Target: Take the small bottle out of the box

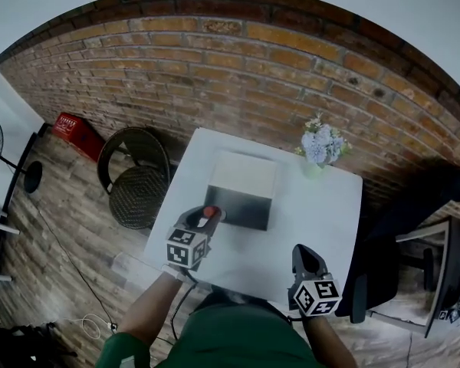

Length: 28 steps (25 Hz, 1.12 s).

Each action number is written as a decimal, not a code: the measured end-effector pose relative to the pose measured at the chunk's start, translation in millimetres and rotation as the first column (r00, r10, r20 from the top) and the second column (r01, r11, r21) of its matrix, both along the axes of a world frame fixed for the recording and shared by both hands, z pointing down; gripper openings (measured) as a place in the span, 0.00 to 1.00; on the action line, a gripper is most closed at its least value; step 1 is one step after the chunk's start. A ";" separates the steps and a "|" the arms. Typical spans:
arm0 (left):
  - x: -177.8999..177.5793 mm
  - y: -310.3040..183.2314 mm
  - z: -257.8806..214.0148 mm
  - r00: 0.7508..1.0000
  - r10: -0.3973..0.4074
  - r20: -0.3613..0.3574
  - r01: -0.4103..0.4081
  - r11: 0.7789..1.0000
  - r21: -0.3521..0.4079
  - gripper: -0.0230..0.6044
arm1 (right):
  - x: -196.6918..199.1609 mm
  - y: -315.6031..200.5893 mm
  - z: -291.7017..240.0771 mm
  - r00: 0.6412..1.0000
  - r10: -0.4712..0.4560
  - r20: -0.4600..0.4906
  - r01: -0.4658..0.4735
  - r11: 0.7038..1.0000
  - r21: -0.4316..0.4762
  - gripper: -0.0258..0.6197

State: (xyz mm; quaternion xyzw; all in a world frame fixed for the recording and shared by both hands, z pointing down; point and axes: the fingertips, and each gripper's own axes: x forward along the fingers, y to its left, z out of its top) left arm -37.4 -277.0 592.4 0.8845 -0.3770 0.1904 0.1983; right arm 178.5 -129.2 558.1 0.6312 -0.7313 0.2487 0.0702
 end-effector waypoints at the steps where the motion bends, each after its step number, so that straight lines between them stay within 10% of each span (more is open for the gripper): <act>1: -4.0 4.6 -3.3 1.000 -0.014 -0.002 0.014 1.000 0.006 0.28 | 1.2 0.3 0.9 1.000 -0.009 0.002 0.009 1.000 -0.002 0.04; 15: -89.9 47.2 -7.2 0.974 -0.220 0.057 0.217 0.975 0.050 0.28 | -23.2 -14.0 13.8 0.987 -0.160 0.025 0.160 0.987 -0.028 0.04; 28: -144.0 32.5 59.2 0.934 -0.247 0.259 0.239 0.969 0.062 0.28 | -36.2 -15.8 15.0 0.983 -0.182 -0.006 0.181 0.982 -0.054 0.04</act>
